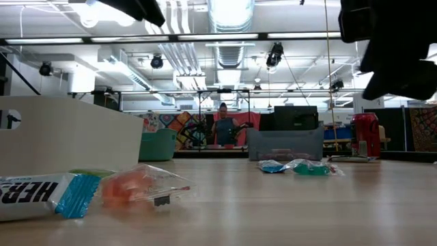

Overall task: Sort candy
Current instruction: Put the transparent candy rolls into the black bin

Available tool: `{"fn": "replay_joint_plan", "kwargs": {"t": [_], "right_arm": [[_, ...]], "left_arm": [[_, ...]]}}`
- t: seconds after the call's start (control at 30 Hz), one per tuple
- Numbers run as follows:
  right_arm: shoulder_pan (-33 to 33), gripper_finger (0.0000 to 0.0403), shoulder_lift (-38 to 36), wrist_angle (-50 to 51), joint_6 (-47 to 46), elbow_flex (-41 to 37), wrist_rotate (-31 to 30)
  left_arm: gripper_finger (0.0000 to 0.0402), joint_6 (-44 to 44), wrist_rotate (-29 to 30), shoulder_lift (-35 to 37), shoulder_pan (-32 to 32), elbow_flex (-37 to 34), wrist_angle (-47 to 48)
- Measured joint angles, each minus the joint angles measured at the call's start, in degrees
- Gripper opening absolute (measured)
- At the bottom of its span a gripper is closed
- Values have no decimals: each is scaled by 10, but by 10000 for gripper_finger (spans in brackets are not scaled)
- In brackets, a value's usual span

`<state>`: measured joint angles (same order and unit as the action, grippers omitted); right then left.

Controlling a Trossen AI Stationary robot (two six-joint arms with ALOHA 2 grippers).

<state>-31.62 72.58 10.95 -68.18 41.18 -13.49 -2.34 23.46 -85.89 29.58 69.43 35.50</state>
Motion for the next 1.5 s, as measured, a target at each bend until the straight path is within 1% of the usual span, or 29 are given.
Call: {"fn": "replay_joint_plan", "kwargs": {"t": [0.07,0.13,0.4,0.5,0.57,0.77,0.9,1.03,1.13,1.23,1.37,1.5], "right_arm": [[3,169,0,25,-16,9,24],[5,169,0,70,-39,20,46],[5,169,0,339,-191,68,96],[5,169,0,399,-241,71,124],[5,169,0,421,-256,71,148],[3,169,1,428,-281,67,155],[2,169,17,428,-288,67,155],[2,169,59,421,-268,66,154],[2,169,94,396,-251,66,156],[2,169,125,371,-237,66,170],[2,169,154,360,-233,66,174],[3,166,167,359,-228,69,182]], "left_arm": [[151,-6,0,0,0,-9,-7],[151,-6,0,1,-1,-21,-18],[151,-17,0,21,-1,-83,-101],[151,-14,1,28,-1,-89,-109],[151,-9,6,29,-2,-89,-114],[151,-2,7,29,-2,-89,-114],[151,-2,7,28,-2,-89,-115],[151,-1,16,28,-2,-89,-115],[151,-2,16,28,-3,-89,-115],[151,-2,16,28,-4,-89,-115],[151,-2,16,27,-4,-89,-117],[151,-2,16,27,-4,-89,-125]]}}
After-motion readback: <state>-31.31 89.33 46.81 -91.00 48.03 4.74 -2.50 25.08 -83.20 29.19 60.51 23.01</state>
